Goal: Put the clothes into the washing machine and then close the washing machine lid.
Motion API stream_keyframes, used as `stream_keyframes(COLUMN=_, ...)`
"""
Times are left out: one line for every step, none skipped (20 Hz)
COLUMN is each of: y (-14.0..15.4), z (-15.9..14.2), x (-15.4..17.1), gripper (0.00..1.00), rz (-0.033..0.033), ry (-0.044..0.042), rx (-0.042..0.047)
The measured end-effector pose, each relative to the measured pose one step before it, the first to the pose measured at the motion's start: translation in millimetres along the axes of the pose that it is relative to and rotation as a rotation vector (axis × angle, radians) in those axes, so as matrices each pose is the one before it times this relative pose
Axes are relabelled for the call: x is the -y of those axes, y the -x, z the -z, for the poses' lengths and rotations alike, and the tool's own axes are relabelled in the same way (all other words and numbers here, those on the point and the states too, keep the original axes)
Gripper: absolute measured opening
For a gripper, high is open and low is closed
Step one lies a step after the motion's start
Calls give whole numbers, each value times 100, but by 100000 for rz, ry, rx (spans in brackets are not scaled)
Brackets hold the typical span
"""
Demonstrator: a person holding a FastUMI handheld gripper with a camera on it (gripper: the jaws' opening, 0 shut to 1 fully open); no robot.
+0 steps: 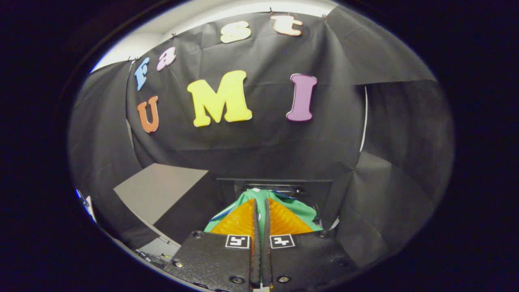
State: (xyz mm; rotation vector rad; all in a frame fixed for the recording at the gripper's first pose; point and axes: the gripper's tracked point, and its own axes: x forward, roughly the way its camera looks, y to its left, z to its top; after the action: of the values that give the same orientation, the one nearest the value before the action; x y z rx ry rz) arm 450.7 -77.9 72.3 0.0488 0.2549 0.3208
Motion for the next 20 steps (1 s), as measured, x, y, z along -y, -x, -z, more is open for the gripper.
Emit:
stream_keyframes(y=-1157, z=1019, x=11, gripper=5, rz=-1449, ry=392, rx=-2429)
stream_keyframes(y=-1155, z=1026, x=77, gripper=5, rz=-1188, ry=685, rx=-2731)
stream_keyframes(y=-895, z=832, x=43, gripper=5, rz=-994, ry=504, rx=-2539)
stream_keyframes(y=-1096, z=836, x=42, gripper=5, rz=-1028, ry=319, rx=-2249)
stream_keyframes(y=-825, z=851, x=36, gripper=5, rz=-723, ry=181, rx=-2227)
stream_keyframes(y=-942, z=914, x=-13, gripper=5, rz=-518, ry=242, rx=-2012)
stream_keyframes(y=-1009, z=921, x=155, gripper=5, rz=-104, ry=479, rx=-2015)
stream_keyframes(y=-889, z=756, x=152, gripper=5, rz=285, ry=378, rx=-2359)
stream_keyframes(y=-908, z=873, x=116, gripper=5, rz=272, ry=219, rx=-2552)
stream_keyframes(y=-872, z=707, x=121, gripper=5, rz=153, ry=375, rx=-2424)
stream_keyframes(y=-1324, z=403, x=156, gripper=5, rz=-24, ry=819, rx=-2448)
stream_keyframes(y=-878, z=700, x=170, gripper=5, rz=597, ry=1441, rx=-2697)
stream_keyframes(y=-905, z=690, x=136, gripper=5, rz=921, ry=1692, rx=-2420)
stream_keyframes(y=-896, z=785, x=103, gripper=5, rz=714, ry=1498, rx=-2598)
stream_keyframes(y=-869, z=733, x=-214, gripper=5, rz=-101, ry=1207, rx=-2484)
stream_keyframes(y=-923, z=697, x=-146, gripper=5, rz=104, ry=1177, rx=-2380)
stream_keyframes(y=-833, z=561, x=-108, gripper=5, rz=199, ry=989, rx=-2128)
stream_keyframes(y=-868, z=519, x=-116, gripper=5, rz=207, ry=625, rx=-2311)
stream_keyframes(y=-822, z=381, x=-294, gripper=5, rz=218, ry=515, rx=-2374)
stream_keyframes(y=-736, z=502, x=-123, gripper=5, rz=326, ry=257, rx=-2579)
